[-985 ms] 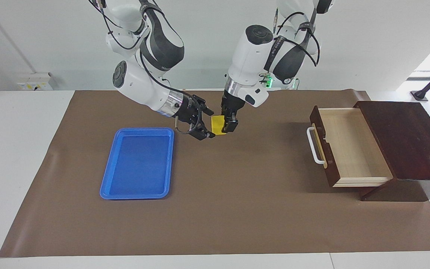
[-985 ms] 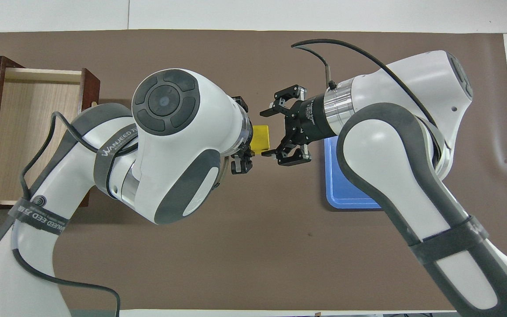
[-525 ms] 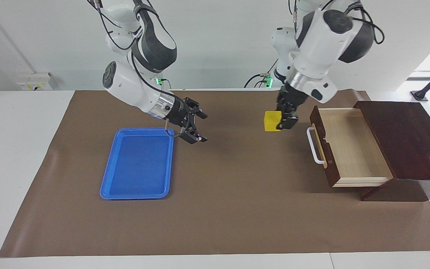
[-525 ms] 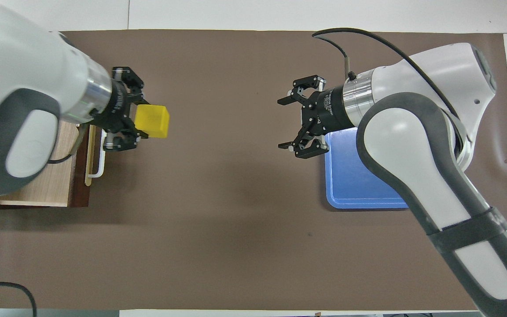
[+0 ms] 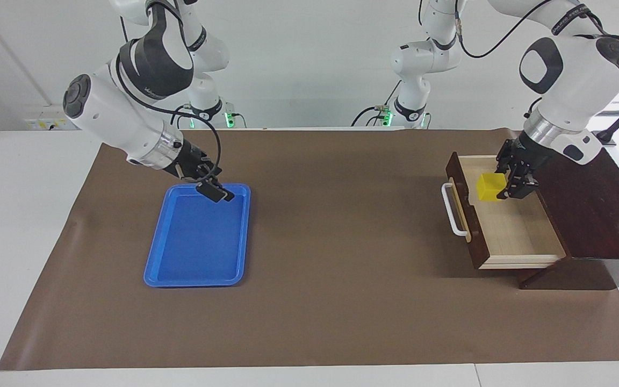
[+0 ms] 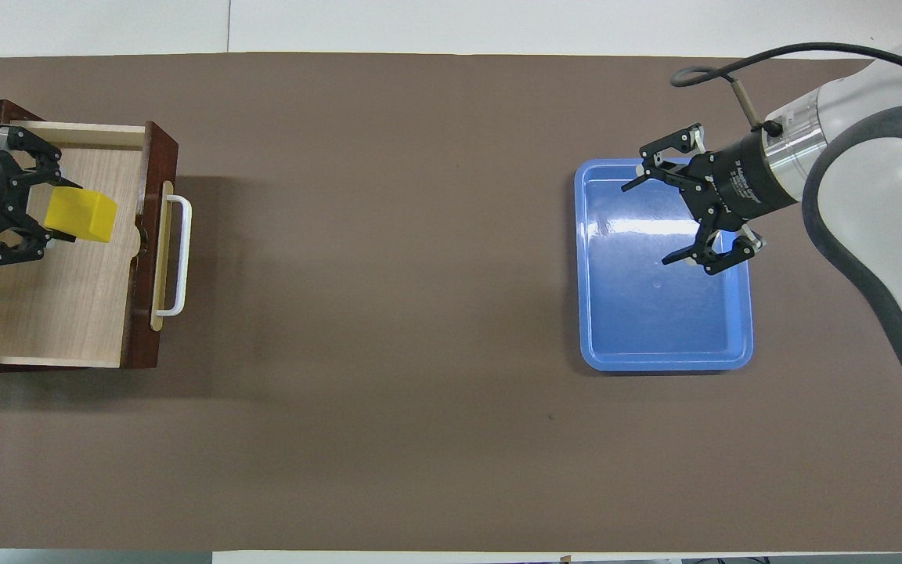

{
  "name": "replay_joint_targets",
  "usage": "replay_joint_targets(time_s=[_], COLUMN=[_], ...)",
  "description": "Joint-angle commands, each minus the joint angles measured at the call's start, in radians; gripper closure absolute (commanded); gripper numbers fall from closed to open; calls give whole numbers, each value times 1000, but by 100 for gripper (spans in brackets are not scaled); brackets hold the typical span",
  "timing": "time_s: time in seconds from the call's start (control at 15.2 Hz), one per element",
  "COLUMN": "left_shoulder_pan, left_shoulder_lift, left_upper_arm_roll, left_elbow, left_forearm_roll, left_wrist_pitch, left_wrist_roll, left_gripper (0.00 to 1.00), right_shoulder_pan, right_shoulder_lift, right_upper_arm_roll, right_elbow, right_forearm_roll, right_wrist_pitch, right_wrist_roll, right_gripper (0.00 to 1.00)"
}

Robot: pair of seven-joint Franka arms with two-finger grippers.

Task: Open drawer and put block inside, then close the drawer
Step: 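Lower the cube into the drawer with the left gripper while the right gripper withdraws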

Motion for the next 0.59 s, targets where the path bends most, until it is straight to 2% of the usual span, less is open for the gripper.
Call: replay_joint_targets(time_s=[0.0, 0.33, 0.53], left_shoulder_pan=[82, 110, 85], left_shoulder_lift=[-63, -49, -52], left_upper_arm_roll=[-14, -15, -17], left_elbow=[-125, -173, -220], left_forearm_roll=[15, 15, 15], left_wrist_pitch=[92, 124, 155], left_wrist_roll=[74, 81, 26], left_gripper=[100, 100, 100], right_shoulder_pan=[-22, -53, -56], right_shoulder_lift=[-44, -125, -176], right_upper_arm_roll=[11, 13, 17], right_elbow=[2, 1, -1], right_forearm_roll=[-137, -346, -426], right_wrist_pitch=[-62, -120, -163], right_wrist_roll=[-265, -715, -889], right_gripper=[0, 0, 0])
